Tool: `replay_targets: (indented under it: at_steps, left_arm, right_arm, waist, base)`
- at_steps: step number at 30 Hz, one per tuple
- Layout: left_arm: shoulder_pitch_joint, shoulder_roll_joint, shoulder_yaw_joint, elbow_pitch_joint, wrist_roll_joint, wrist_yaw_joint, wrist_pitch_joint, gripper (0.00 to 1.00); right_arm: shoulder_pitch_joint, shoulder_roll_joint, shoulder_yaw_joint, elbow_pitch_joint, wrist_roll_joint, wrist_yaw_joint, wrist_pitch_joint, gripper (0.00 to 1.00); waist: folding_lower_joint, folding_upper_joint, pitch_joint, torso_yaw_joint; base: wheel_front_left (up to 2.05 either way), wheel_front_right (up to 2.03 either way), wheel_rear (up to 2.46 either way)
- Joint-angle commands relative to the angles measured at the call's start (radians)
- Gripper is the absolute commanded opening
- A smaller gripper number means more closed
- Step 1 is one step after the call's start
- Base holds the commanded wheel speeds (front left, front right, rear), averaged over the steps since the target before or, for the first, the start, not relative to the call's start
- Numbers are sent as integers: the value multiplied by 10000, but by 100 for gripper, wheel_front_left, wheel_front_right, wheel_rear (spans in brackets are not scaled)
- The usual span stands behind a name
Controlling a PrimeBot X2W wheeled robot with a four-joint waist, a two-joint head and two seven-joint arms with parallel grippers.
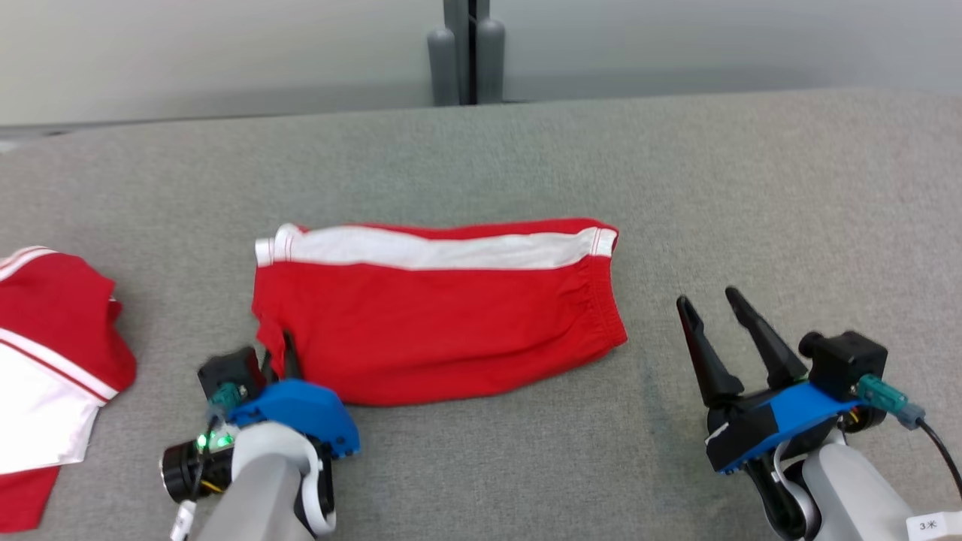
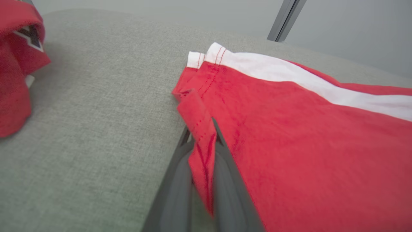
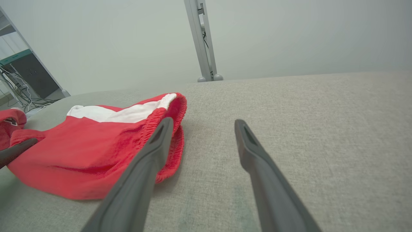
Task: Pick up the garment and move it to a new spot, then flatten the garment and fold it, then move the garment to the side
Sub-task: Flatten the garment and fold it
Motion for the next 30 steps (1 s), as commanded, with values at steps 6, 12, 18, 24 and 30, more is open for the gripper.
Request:
replay_targets:
  at_steps: [6,12,18,24,30]
  left_arm:
    - [718,5,-682,-739,179,485,0,100]
    - [1083,4,-1181,-1600,718,754,0,100]
    - [995,3,-1782,-1938,827,865,0,100]
    - [754,4,-2384,-2222,851,1007,0,100]
    - [677,4,-2598,-2375,962,1088,0,100]
  right_arm:
    - [391,132,59,278,-196,3,-31,100]
    - [-255,220,441,482,-203,1,-31,100]
    - [-1186,294,760,1514,-123,1,-32,100]
    - [-1989,364,845,3792,122,1,-27,100]
    - [-1942,698,1766,4823,1303,15,201,21]
  waist:
    - [2,0,-351,299]
    - [2,0,-191,680]
    - [2,0,135,1075]
    - [2,0,397,1462]
    - [2,0,458,1552]
  base:
    - [0,0,0]
    - [0,0,0]
    - [0,0,0]
    - [0,0,0]
    - [0,0,0]
